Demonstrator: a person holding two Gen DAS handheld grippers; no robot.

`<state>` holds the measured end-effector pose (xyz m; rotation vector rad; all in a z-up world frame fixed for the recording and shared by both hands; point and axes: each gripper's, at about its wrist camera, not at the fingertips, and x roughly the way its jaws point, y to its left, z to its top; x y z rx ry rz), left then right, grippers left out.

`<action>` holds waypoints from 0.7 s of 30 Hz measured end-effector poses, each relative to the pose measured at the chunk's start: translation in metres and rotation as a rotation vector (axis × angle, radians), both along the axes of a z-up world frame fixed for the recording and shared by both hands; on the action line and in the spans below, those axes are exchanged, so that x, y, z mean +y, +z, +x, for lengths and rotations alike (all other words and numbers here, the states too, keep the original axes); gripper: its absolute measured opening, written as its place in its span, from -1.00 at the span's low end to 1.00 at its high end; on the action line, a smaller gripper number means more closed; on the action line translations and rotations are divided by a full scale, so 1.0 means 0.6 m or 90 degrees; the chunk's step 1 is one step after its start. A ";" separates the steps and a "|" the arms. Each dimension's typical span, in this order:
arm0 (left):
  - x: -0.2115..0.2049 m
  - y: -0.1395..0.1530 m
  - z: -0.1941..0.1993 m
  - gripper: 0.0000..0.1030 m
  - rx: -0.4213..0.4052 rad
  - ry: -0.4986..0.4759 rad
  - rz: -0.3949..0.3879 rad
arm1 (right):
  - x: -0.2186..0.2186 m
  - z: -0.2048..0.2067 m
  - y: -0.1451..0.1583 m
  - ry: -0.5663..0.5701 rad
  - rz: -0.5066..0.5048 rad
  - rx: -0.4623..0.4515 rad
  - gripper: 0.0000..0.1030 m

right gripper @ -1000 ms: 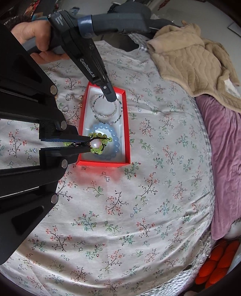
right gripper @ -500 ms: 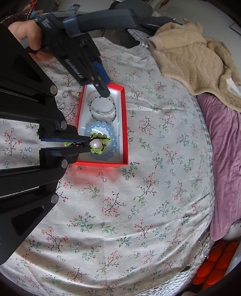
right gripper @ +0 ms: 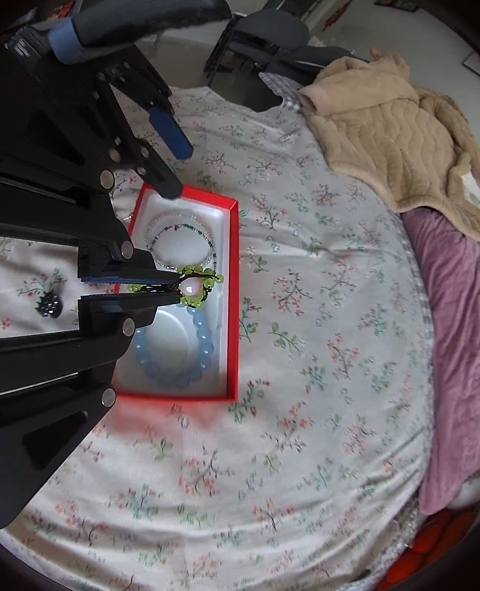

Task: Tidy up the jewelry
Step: 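Lower both held bracelets into the red box and open both tools, then move the open left tool toward the gold knot earring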

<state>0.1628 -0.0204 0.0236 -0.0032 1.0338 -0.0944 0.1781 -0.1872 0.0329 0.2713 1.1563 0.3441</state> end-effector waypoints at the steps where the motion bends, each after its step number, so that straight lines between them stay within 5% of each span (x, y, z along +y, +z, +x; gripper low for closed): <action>1: 0.001 -0.001 -0.001 0.02 0.001 0.000 0.002 | 0.002 0.004 -0.007 -0.003 -0.008 0.004 -0.93; 14: -0.006 -0.003 -0.005 0.19 0.004 -0.016 0.025 | -0.019 0.020 -0.023 -0.038 -0.092 0.000 -0.87; 16: -0.006 -0.002 -0.008 0.25 0.003 -0.018 0.031 | -0.022 0.015 -0.019 -0.033 -0.086 -0.002 -0.70; 18: -0.004 0.000 -0.013 0.31 0.002 -0.018 0.034 | -0.024 0.009 -0.012 -0.031 -0.090 -0.008 -0.30; 21: -0.001 0.003 -0.019 0.37 0.003 -0.016 0.038 | -0.030 -0.005 -0.001 -0.031 -0.095 -0.017 -0.19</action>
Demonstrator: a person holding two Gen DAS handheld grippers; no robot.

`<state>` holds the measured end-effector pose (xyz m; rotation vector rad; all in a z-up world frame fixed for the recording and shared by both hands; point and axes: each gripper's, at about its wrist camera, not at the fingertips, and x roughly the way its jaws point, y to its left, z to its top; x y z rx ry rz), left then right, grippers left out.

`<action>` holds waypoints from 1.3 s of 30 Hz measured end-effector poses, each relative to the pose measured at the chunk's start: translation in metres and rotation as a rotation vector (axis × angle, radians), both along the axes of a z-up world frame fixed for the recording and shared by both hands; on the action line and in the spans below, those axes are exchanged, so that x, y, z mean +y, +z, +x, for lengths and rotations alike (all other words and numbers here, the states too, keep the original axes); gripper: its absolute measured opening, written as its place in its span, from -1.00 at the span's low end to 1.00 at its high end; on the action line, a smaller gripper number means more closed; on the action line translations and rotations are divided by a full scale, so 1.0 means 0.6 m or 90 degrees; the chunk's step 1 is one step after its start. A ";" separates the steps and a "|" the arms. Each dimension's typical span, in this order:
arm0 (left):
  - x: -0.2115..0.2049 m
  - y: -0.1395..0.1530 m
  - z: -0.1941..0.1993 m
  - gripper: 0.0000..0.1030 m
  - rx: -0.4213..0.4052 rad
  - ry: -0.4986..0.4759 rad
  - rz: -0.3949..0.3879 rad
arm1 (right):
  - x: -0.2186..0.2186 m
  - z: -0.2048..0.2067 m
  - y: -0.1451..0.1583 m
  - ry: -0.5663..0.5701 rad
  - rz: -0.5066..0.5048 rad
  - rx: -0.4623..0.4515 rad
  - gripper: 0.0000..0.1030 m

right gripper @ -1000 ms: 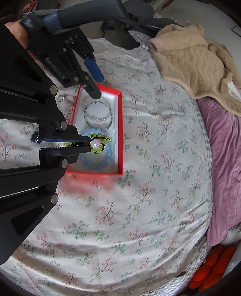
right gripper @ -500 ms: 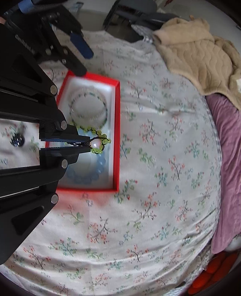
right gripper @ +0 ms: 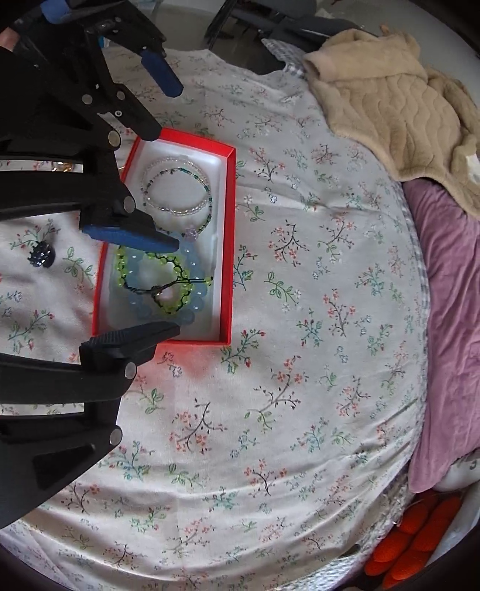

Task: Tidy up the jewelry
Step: 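Move the open left tool toward the gold knot earring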

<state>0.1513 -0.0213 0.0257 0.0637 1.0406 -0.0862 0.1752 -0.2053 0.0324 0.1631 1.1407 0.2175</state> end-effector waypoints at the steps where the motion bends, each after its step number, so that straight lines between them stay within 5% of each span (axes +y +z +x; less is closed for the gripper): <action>1: 0.001 0.001 -0.002 0.39 0.002 0.001 0.000 | -0.001 -0.003 0.002 0.000 -0.002 0.001 -0.19; 10: 0.007 0.009 -0.035 0.51 0.018 0.006 -0.023 | -0.011 -0.051 0.019 0.010 -0.012 0.011 -0.17; 19: 0.008 0.008 -0.072 0.71 0.032 -0.008 -0.005 | -0.005 -0.100 0.028 0.033 -0.024 0.013 0.10; 39: 0.041 -0.035 -0.124 0.73 0.086 -0.038 0.027 | -0.006 -0.167 -0.018 0.063 -0.099 0.053 0.28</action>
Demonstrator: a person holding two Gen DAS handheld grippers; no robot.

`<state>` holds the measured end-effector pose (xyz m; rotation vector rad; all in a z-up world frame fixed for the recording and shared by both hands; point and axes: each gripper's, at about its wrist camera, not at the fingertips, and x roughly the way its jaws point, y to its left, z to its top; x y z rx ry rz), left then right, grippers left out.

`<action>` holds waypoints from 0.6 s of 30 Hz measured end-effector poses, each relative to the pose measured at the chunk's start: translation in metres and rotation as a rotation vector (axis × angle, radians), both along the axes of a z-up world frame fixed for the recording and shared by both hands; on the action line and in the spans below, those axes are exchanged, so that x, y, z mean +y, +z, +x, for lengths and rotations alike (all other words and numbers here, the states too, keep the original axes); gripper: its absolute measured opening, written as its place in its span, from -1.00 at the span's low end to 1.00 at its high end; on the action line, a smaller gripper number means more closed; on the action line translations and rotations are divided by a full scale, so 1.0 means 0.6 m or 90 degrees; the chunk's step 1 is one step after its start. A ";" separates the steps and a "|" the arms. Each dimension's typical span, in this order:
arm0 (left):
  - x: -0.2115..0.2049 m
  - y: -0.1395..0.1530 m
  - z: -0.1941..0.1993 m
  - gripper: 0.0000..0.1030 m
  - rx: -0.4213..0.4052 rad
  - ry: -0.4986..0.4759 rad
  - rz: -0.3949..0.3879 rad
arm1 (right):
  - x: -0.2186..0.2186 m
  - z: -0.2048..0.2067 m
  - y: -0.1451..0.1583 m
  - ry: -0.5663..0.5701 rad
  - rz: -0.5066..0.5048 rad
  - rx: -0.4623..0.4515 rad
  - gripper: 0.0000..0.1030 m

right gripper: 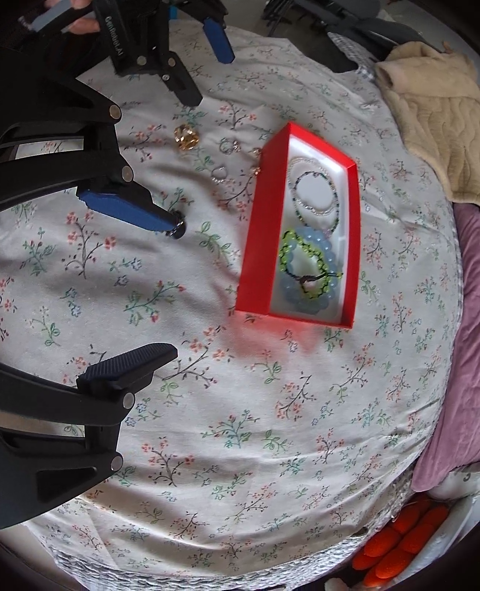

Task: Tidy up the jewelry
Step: 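Move the open left tool toward the gold knot earring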

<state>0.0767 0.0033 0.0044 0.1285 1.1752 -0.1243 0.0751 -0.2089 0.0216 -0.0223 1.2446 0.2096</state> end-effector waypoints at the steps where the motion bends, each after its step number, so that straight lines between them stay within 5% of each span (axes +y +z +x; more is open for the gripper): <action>1: 0.004 -0.003 -0.002 0.73 0.001 -0.001 0.004 | -0.002 -0.002 -0.002 0.000 -0.002 0.000 0.28; 11: 0.053 -0.045 -0.025 0.73 -0.005 -0.023 0.018 | -0.041 -0.024 -0.048 -0.019 -0.024 0.023 0.29; 18: 0.028 -0.061 -0.041 0.63 0.000 -0.071 -0.017 | -0.048 -0.030 -0.068 -0.022 -0.034 0.039 0.29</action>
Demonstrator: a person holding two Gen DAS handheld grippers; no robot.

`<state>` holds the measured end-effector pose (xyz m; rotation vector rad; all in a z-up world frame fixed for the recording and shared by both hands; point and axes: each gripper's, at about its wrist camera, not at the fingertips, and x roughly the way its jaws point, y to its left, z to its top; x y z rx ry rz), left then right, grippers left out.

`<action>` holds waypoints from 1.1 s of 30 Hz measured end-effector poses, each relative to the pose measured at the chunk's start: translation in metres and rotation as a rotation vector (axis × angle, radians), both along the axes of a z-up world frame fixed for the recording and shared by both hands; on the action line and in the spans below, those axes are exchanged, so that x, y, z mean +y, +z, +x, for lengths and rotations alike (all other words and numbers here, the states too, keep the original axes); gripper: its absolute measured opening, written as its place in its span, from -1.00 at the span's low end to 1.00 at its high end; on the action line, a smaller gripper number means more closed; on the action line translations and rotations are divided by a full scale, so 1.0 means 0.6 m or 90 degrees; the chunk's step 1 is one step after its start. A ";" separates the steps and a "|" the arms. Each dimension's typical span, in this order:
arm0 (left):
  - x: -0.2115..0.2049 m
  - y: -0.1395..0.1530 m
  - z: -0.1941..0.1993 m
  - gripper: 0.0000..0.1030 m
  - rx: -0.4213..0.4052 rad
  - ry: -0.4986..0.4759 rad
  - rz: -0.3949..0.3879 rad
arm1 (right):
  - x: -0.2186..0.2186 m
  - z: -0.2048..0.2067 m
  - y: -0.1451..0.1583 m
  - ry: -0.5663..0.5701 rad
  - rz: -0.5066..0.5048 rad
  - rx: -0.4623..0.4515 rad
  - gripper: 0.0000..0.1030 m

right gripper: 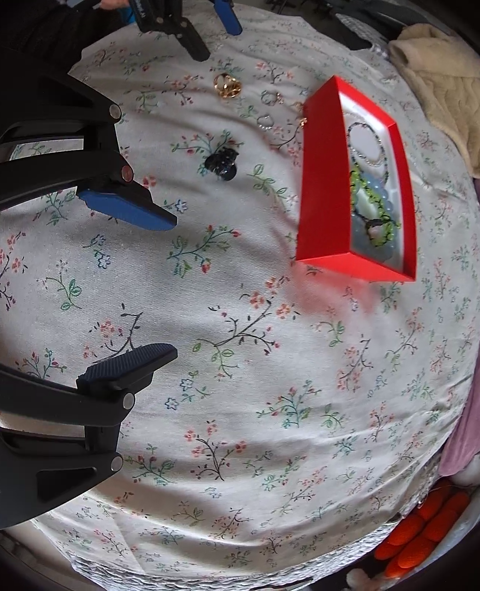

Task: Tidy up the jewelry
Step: 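Move the open left tool toward the gold knot earring, then close the left tool on the gold knot earring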

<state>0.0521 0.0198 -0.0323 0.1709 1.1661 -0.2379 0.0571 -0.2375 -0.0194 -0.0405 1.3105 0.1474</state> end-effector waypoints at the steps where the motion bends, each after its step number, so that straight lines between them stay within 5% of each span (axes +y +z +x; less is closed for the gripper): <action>1: -0.008 -0.001 -0.001 0.56 0.000 -0.008 0.000 | 0.002 -0.002 -0.001 0.002 -0.001 0.000 0.29; 9: -0.061 -0.011 -0.001 0.06 -0.001 -0.056 -0.045 | 0.017 -0.010 -0.005 0.021 -0.008 0.002 0.29; 19: -0.071 -0.016 0.030 -0.46 -0.008 -0.034 -0.072 | 0.027 -0.010 -0.004 0.026 -0.012 0.001 0.29; 33: -0.064 0.000 0.016 -0.47 -0.016 -0.020 -0.043 | 0.038 -0.002 -0.001 0.029 -0.010 0.007 0.29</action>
